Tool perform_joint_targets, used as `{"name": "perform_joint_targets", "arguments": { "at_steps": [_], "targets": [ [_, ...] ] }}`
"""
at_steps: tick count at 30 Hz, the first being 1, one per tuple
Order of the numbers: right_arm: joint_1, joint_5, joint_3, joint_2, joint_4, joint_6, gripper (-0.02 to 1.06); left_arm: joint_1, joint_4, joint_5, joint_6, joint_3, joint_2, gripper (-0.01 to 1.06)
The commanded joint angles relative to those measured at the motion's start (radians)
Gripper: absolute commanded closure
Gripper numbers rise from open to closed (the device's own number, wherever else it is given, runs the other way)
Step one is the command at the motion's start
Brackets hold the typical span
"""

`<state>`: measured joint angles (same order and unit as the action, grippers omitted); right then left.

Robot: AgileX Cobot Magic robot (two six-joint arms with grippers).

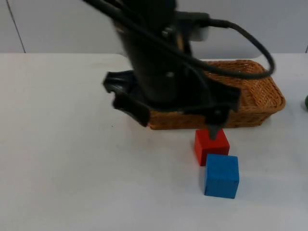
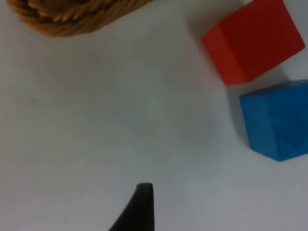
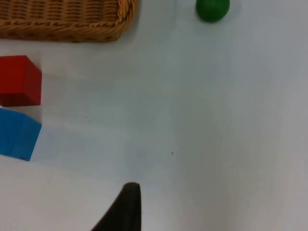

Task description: Place all geometric objects except the red cube into the basket.

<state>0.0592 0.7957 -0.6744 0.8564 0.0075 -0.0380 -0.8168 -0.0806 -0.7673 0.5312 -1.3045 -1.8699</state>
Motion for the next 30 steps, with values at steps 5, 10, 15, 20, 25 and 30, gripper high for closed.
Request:
{"name": "perform_joint_targets", "arguments": {
  "at_steps": [5, 10, 15, 20, 25, 30],
  "targets": [
    [-0.006, -0.015, -0.006, 0.001, 0.0, 0.001, -0.01, -0.079, -0.045, -0.042, 0.21, -0.194, -0.181, 0.11],
    [-0.006, -0.015, -0.006, 0.001, -0.002, 0.001, -0.01, -0.09, -0.045, -0.111, 0.296, -0.27, -0.285, 0.11],
    [-0.006, -0.02, -0.006, 0.001, -0.002, 0.001, -0.01, -0.09, -0.073, -0.076, 0.393, -0.277, -0.319, 0.11],
    [-0.006, -0.032, -0.006, 0.001, 0.0, 0.001, -0.01, -0.09, -0.082, -0.072, 0.417, -0.277, -0.356, 0.11],
    [-0.006, -0.032, -0.006, 0.001, 0.002, 0.001, -0.01, -0.104, -0.071, -0.025, 0.435, -0.277, -0.375, 0.11],
    [-0.006, -0.032, -0.006, 0.001, 0.004, 0.001, -0.01, -0.112, -0.073, 0.001, 0.438, -0.277, -0.391, 0.11]
  ]
}}
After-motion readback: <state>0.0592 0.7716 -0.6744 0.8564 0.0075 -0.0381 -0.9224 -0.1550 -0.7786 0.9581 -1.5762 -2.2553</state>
